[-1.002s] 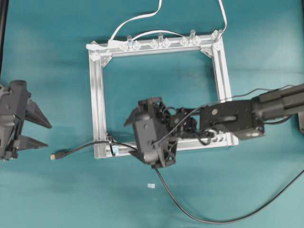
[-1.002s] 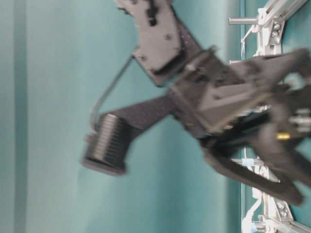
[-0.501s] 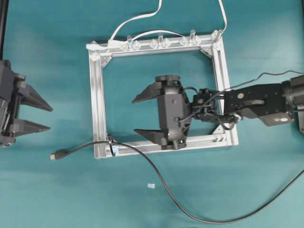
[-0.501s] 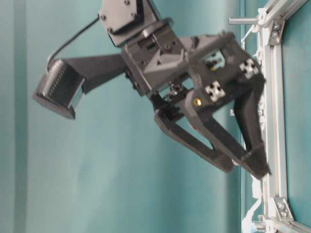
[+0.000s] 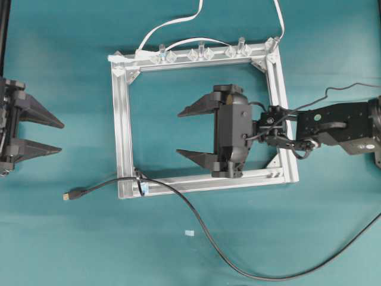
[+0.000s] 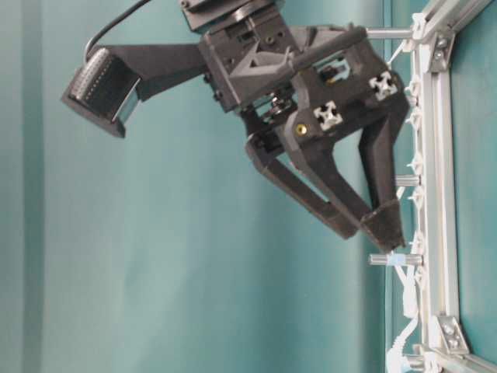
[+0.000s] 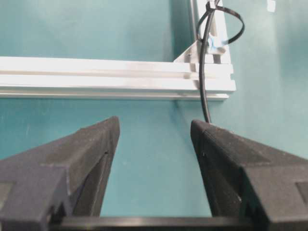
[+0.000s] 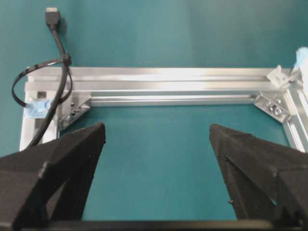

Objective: Insert the wire through the string loop located on the left side.

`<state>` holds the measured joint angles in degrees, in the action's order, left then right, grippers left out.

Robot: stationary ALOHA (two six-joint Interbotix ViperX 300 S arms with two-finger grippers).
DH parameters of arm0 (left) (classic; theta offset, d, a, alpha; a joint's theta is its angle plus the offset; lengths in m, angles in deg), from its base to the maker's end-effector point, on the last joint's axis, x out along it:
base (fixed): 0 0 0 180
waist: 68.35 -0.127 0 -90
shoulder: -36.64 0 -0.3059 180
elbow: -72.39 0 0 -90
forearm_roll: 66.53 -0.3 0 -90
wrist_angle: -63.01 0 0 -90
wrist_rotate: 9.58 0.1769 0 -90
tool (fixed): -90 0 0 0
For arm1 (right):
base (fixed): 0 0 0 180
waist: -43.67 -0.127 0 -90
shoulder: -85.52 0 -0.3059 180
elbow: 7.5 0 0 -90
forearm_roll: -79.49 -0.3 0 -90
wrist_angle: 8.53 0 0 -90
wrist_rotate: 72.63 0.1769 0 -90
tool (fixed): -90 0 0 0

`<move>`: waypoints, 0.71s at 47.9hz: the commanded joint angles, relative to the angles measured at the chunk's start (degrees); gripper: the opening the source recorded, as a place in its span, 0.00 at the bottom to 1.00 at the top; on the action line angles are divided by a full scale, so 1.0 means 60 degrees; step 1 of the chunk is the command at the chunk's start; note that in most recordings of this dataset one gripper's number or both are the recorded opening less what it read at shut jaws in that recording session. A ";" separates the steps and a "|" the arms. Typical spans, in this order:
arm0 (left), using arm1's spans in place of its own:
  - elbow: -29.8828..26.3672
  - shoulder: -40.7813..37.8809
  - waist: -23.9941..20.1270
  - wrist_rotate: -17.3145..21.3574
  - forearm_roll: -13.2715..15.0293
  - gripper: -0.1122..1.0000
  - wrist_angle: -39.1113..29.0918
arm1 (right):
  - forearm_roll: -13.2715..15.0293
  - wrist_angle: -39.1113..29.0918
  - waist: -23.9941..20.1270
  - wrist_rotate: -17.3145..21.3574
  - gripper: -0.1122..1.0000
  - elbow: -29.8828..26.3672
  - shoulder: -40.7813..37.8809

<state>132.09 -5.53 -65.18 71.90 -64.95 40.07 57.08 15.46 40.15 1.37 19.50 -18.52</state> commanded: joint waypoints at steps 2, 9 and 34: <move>-0.0073 -0.0044 -0.0044 0.0088 -0.0029 0.66 0.0044 | -0.0015 0.0205 0.0029 0.0117 0.94 -0.0015 0.0293; -0.0044 -0.0044 -0.0044 0.0088 -0.0029 0.66 0.0044 | 0.0000 0.0205 0.0029 0.0117 0.94 0.0029 0.0293; -0.0015 -0.0029 -0.0044 0.0088 -0.0029 0.66 0.0044 | 0.0015 0.0190 0.0015 0.0117 0.94 0.0059 0.0161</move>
<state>132.53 -5.44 -65.27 71.99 -64.95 40.07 57.08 16.07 40.15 1.99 20.38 -18.52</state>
